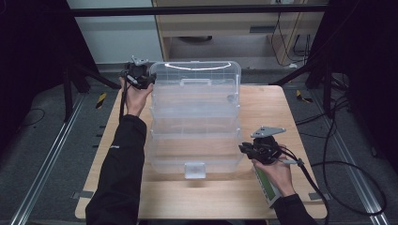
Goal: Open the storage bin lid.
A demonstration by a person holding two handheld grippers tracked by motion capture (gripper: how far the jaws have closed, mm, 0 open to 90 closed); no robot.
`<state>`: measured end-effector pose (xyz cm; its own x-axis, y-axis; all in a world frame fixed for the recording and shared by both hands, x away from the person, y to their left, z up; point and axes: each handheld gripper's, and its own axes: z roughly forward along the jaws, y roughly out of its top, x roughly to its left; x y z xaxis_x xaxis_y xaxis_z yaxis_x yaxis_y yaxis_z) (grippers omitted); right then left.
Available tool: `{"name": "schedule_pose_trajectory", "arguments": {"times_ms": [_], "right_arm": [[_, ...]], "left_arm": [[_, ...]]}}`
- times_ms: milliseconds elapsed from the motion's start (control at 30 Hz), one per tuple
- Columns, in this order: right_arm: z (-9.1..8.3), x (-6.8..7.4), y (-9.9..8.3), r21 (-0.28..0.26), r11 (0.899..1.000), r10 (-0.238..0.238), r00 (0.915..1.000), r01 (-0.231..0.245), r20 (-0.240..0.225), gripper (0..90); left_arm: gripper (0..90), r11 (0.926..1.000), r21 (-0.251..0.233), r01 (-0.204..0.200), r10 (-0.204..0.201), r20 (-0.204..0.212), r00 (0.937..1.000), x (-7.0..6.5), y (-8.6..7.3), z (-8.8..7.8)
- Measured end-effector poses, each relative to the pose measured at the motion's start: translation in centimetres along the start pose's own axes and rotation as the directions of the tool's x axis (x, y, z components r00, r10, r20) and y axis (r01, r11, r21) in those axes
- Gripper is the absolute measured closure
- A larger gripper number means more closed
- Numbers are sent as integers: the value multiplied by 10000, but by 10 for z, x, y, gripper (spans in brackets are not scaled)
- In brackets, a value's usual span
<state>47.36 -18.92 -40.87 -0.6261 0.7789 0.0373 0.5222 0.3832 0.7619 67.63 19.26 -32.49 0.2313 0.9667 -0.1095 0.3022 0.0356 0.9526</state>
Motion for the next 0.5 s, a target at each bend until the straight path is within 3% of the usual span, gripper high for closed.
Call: {"name": "schedule_pose_trajectory", "arguments": {"times_ms": [500], "right_arm": [[0, 1, 0, 10, 10000, 5, 10000, -5, 8, 783]], "left_arm": [[745, 10000, 38, 0, 1, -84, 10000, 2, -3, 8]]}}
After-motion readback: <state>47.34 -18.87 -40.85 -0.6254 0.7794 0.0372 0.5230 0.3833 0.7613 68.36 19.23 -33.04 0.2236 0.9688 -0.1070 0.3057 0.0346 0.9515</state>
